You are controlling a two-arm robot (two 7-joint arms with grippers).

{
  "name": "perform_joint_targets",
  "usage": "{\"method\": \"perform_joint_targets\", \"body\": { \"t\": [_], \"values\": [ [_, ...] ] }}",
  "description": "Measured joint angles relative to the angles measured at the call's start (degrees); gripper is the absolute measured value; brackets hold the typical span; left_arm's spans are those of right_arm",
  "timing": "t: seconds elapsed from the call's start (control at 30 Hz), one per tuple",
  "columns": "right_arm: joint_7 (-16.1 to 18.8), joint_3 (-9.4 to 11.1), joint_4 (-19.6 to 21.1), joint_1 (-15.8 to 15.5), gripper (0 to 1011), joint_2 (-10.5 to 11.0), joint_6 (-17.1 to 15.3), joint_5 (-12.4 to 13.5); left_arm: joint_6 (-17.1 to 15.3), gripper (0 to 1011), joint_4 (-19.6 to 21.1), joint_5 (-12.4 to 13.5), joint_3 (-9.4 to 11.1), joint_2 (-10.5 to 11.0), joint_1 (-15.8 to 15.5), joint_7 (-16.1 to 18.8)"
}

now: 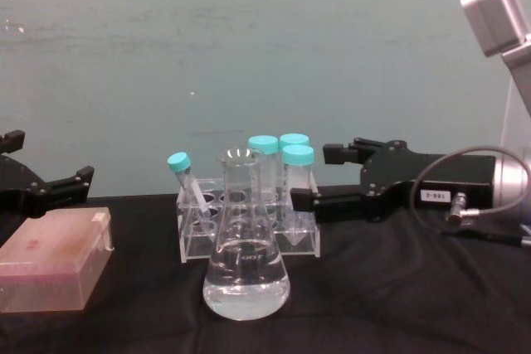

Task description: Place the experimental apparatus aside using one hand.

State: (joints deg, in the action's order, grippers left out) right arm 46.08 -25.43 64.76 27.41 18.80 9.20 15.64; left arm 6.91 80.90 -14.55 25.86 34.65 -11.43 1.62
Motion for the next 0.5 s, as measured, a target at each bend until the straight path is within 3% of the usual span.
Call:
{"method": "perform_joint_targets", "body": {
  "t": [0.5],
  "values": [
    [1.40,-3.24,-2.51,2.93,1000,-0.51,0.44,1.31,0.00,1000,0.00,0.00,0.00,0.00,0.00,0.00]
  ]
}}
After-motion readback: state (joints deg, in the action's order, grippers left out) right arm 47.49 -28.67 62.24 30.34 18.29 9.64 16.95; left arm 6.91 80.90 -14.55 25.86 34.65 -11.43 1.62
